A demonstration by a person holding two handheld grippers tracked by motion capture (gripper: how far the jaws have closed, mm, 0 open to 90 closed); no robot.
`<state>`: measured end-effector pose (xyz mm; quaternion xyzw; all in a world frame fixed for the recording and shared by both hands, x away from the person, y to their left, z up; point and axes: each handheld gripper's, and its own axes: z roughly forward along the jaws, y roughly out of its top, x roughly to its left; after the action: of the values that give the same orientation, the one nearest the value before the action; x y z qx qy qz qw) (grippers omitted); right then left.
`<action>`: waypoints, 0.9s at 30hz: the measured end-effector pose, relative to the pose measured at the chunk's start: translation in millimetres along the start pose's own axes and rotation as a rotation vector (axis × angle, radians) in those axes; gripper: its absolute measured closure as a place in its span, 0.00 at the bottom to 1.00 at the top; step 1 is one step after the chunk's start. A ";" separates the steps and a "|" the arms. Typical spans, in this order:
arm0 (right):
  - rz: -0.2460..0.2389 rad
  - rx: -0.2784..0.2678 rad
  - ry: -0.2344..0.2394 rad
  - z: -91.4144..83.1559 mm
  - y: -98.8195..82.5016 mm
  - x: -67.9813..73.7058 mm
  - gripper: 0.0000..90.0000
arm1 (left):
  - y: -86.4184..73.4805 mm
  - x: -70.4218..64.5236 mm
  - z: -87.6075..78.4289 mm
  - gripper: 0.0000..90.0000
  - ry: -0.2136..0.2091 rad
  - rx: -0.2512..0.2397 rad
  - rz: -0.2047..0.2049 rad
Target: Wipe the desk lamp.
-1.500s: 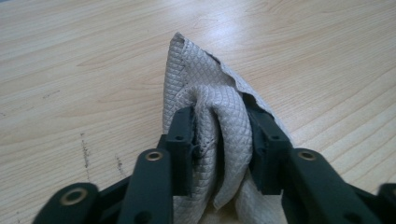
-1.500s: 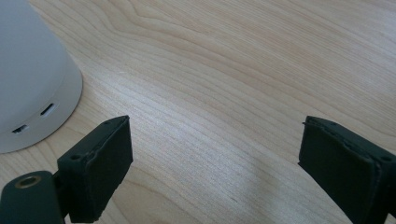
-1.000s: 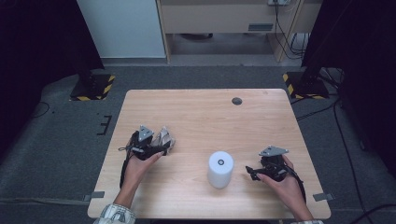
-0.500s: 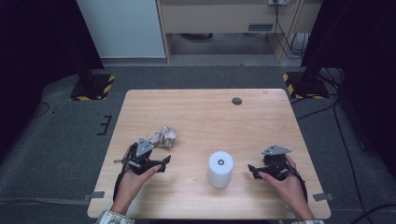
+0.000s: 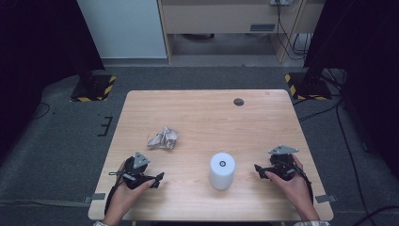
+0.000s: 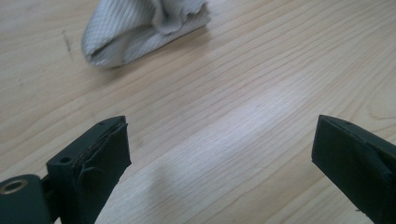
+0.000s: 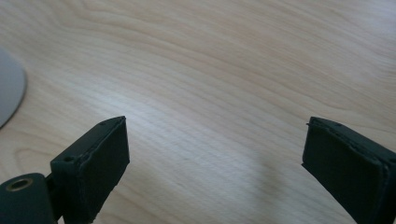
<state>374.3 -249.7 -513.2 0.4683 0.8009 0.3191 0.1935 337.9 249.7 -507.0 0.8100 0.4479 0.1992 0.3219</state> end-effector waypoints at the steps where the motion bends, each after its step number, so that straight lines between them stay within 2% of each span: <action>1: 0.009 -0.010 -0.012 -0.1 -0.2 -3.5 0.09 | -0.1 2.8 0.8 0.05 0.012 -0.005 -0.011; 4: 0.053 -0.037 -0.044 -0.5 -0.5 -16.2 0.09 | -0.9 7.0 3.8 0.05 0.007 -0.005 -0.027; 8: 0.113 -0.039 -0.075 2.8 -2.3 -29.8 0.08 | -4.5 13.2 12.8 0.04 0.022 0.030 -0.039; 11: 0.128 -0.020 -0.099 6.5 -3.5 -32.6 0.07 | -5.1 16.4 17.6 0.04 0.035 0.041 -0.053; 14: 0.141 -0.015 -0.101 9.4 -4.6 -33.2 0.07 | -6.1 17.3 20.1 0.04 0.032 0.053 -0.054; 16: 0.166 -0.013 -0.099 11.8 -5.2 -32.6 0.07 | -7.9 16.5 23.2 0.04 0.021 0.067 -0.066; 20: 0.163 0.014 -0.109 18.4 -6.7 -31.7 0.09 | -8.1 15.3 25.7 0.02 0.019 0.072 -0.061; 23: 0.148 0.028 -0.120 23.0 -7.2 -27.5 0.05 | -9.5 14.7 26.8 0.00 0.010 0.063 -0.058; 27: 0.141 0.008 -0.119 26.1 -7.3 -22.5 0.03 | -10.8 12.7 28.2 0.00 0.002 0.038 -0.049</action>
<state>396.5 -263.3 -536.9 0.5426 0.7543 0.3003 0.2157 355.3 255.1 -534.3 0.8045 0.4716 0.1837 0.3108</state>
